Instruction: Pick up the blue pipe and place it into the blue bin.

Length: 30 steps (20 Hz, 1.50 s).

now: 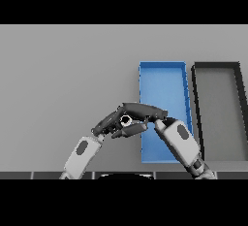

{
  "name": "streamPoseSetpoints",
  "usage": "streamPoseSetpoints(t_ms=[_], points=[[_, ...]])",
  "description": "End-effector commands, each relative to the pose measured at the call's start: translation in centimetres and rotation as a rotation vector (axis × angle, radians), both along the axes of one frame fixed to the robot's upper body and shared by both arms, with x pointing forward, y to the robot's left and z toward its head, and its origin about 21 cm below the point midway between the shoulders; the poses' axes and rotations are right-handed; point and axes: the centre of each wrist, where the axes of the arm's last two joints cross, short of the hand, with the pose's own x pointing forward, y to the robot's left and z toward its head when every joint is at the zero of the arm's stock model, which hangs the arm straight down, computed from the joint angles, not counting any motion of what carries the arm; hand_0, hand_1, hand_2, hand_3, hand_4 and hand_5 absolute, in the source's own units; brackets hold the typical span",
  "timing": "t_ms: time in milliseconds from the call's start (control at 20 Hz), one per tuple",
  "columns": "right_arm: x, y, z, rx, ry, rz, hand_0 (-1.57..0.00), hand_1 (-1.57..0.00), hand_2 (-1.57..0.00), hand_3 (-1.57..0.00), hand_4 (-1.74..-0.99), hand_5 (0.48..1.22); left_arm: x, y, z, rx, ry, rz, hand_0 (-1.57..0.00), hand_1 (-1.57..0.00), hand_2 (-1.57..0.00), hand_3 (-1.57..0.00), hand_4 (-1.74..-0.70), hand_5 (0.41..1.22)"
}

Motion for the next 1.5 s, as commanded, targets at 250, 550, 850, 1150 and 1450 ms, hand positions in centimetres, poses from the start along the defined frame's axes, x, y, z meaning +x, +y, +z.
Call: streamPoseSetpoints(t_ms=[250,550,850,1150,1450], points=[[-0.3,0.2,-0.2,0.038,0.001,-0.042,-1.56,-1.56,-1.56,-1.56,-1.497,1.209,0.4,1.0,0.2,0.086,-0.037,-0.02,-0.75,-0.7,-0.68,-0.54,-1.32,1.221],[-0.3,0.1,0.5,0.04,-0.008,-0.053,-1.57,-1.57,-1.57,-1.57,-1.499,1.218,0.4,1.6,-0.1,0.165,0.017,-0.036,-0.2,-0.18,-0.18,-0.14,-1.03,0.848],[-0.2,0.1,0.5,0.082,-0.035,-0.052,-1.57,-1.57,-1.57,-1.57,-1.499,1.22,0.5,1.2,-0.2,0.18,0.084,0.0,-0.05,-0.05,-0.05,-0.04,-0.97,0.578],[0.5,0.0,2.9,0.132,0.028,-0.057,-1.57,-1.57,-1.57,-1.57,-1.495,1.221,0.0,1.2,-0.9,0.206,0.1,0.019,-0.01,-0.01,-0.01,-0.01,-0.97,0.501],[2.0,-0.8,10.0,0.272,0.103,-0.051,-1.57,-1.57,-1.57,-1.57,-1.496,1.221,0.4,1.2,-0.7,0.219,0.104,0.032,0.0,0.0,0.0,0.0,-0.96,0.475]])
